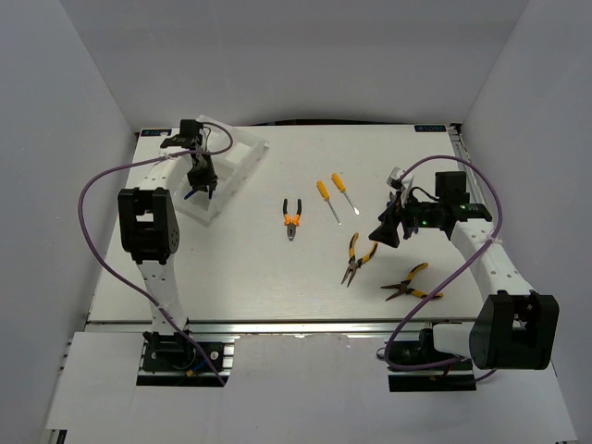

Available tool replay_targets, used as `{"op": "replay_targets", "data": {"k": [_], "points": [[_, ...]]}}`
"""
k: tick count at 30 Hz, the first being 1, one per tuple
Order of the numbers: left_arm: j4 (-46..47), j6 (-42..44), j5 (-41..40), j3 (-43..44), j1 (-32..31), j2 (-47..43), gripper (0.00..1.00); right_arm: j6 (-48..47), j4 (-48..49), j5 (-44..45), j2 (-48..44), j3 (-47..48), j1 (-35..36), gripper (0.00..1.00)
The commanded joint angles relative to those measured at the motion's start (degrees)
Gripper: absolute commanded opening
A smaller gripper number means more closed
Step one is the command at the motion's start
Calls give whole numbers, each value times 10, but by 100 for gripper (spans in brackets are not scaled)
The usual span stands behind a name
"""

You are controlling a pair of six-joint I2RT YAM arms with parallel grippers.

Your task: Sort the tools into containers

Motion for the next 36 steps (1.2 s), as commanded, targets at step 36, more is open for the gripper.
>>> {"op": "replay_targets", "data": {"k": [36], "points": [[395,-241,191,-516,-5,-591,68,47,25,57,2,25,99,77]]}}
